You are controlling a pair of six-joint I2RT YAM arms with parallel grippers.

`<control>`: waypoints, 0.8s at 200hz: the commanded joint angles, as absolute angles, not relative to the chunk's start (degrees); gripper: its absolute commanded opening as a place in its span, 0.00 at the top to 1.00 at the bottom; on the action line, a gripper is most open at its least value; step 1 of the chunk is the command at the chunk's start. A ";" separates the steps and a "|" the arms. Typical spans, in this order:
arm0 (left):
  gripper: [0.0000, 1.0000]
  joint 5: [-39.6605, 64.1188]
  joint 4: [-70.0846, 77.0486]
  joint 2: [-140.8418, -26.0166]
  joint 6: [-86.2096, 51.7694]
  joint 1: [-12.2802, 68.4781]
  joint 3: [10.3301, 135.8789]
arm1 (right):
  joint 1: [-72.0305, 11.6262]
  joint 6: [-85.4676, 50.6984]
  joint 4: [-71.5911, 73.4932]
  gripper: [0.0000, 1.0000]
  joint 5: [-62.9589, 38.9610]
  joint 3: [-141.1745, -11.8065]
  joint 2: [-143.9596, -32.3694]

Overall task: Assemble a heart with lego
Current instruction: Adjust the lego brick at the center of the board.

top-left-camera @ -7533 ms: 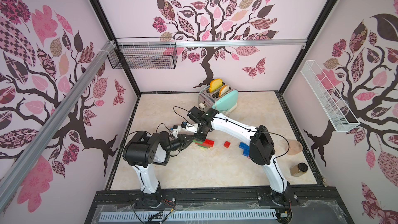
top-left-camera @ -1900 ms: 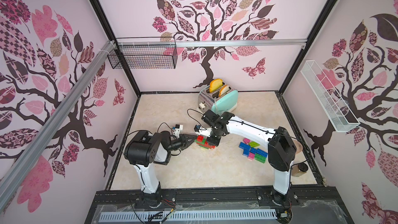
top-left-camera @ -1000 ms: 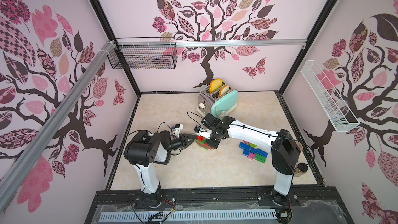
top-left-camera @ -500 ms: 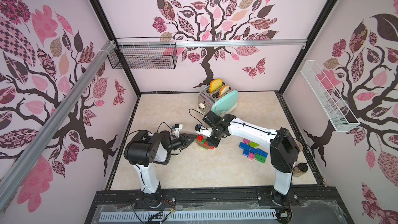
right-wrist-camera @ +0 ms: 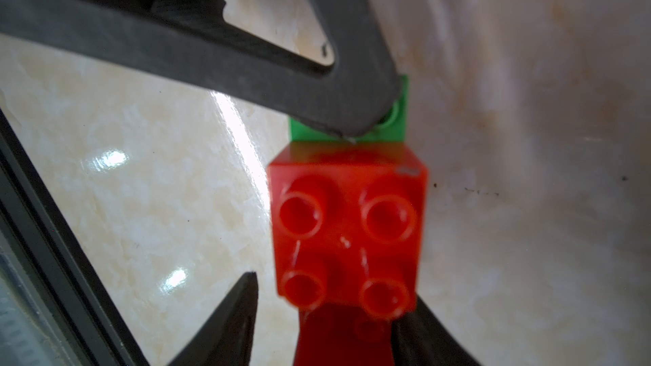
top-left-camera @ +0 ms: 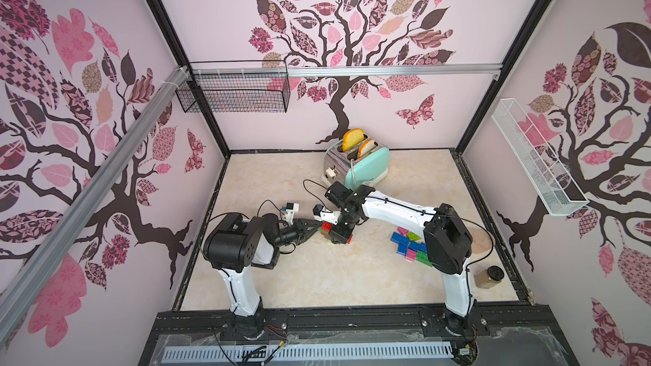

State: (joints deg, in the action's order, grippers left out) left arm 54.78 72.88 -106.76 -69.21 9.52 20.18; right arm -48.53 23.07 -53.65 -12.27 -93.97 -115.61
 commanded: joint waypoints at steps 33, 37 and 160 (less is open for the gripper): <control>0.78 54.45 71.89 -106.52 -69.08 9.71 19.70 | -48.89 22.94 -53.30 0.66 -15.27 -96.42 -116.87; 0.76 54.41 71.89 -106.48 -69.16 9.71 19.68 | -48.89 22.94 -53.35 0.67 -15.51 -96.41 -116.87; 0.03 41.70 41.77 -78.67 -67.82 -1.78 17.68 | -44.28 15.38 -52.95 0.70 -32.82 -103.43 -122.07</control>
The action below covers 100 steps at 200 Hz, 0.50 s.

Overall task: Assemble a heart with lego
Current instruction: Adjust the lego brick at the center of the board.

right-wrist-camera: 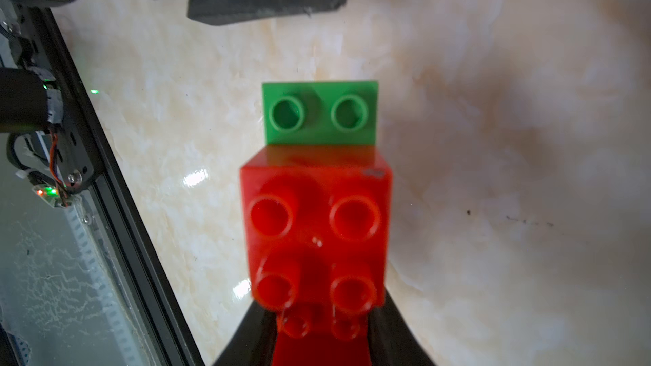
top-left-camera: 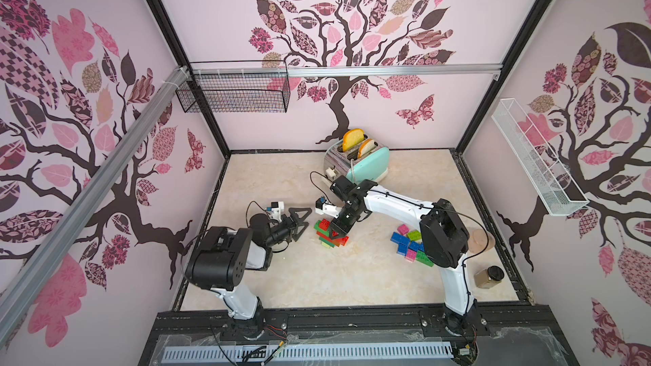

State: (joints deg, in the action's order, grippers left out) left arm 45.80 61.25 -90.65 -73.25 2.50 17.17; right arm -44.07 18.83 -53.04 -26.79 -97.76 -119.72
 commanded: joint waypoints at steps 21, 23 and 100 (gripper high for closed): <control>0.03 38.41 18.04 -62.90 -58.97 -6.49 21.37 | -44.21 12.48 -54.49 0.70 -36.44 -109.15 -125.68; 0.03 38.03 16.13 -61.80 -58.14 -6.92 21.82 | -44.23 12.31 -54.49 0.70 -36.71 -109.55 -125.99; 0.03 46.68 5.27 -56.48 -55.50 -14.37 25.56 | -43.87 -1.82 -47.44 0.70 -45.40 -121.74 -136.97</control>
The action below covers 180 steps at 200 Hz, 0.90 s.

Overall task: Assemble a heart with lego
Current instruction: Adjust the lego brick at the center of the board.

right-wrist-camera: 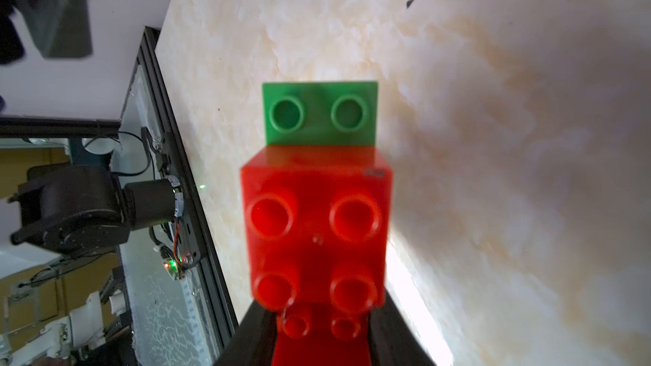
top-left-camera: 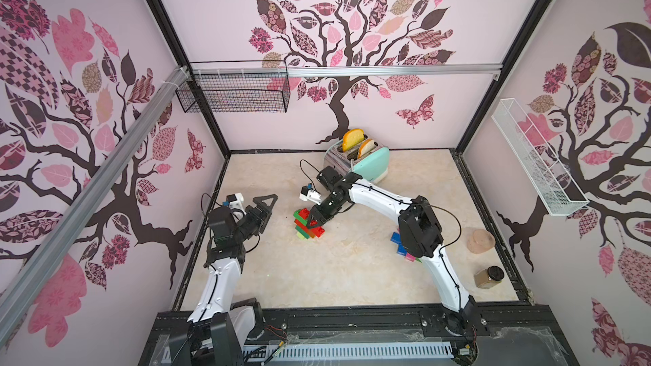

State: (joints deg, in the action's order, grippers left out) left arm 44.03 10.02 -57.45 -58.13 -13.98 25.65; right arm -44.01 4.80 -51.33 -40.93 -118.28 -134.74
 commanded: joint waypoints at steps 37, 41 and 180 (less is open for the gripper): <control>0.03 47.20 5.10 -56.16 -55.29 -14.34 25.80 | -43.55 -11.51 -37.91 0.68 -49.96 -122.21 -140.13; 0.03 47.20 5.03 -56.14 -55.24 -14.33 25.85 | -43.53 -12.43 -37.00 0.68 -50.37 -122.41 -140.49; 0.03 46.91 4.92 -56.97 -54.27 -14.42 25.29 | -42.46 -42.04 -5.77 0.61 -54.96 -124.68 -152.38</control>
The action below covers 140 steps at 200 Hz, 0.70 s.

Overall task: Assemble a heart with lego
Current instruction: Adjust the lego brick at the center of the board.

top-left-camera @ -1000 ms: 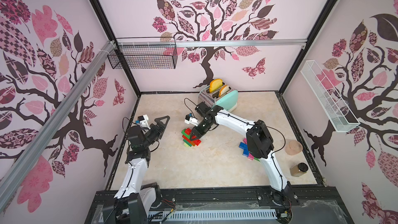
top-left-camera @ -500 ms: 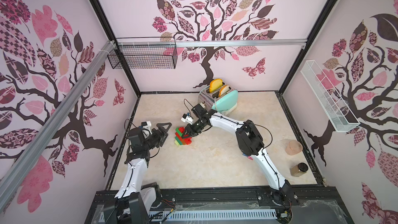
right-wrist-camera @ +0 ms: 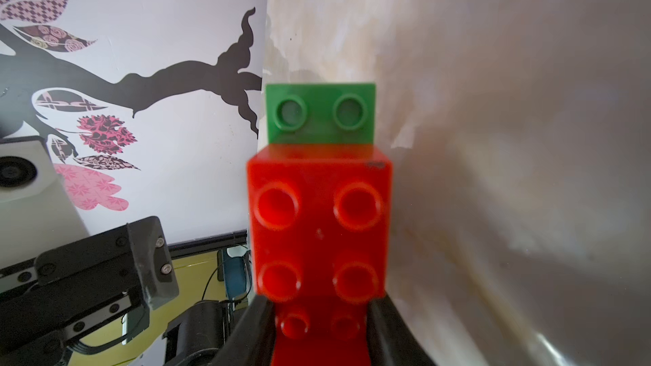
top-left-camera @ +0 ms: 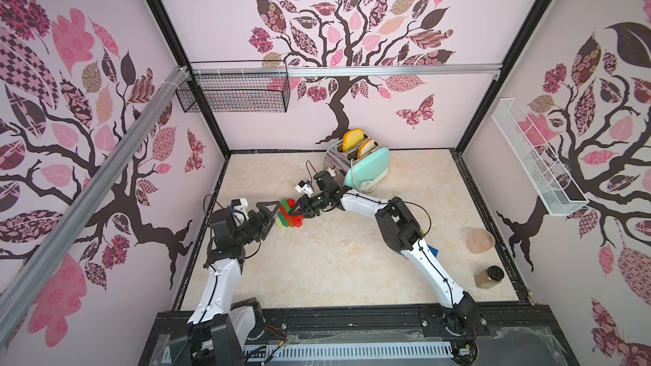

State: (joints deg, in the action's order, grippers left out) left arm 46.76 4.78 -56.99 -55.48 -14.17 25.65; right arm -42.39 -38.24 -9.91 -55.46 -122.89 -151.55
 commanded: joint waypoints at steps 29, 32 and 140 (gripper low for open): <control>0.03 46.93 5.01 -57.08 -54.32 -14.50 25.32 | -42.54 -42.12 -6.18 0.58 -53.82 -124.16 -152.49; 0.03 46.93 5.01 -57.02 -54.32 -14.51 25.27 | -42.46 -42.06 -6.40 0.57 -53.69 -124.04 -152.53; 0.03 47.11 5.63 -56.61 -54.64 -14.50 24.85 | -42.79 -34.86 -13.77 0.38 -49.77 -119.23 -148.45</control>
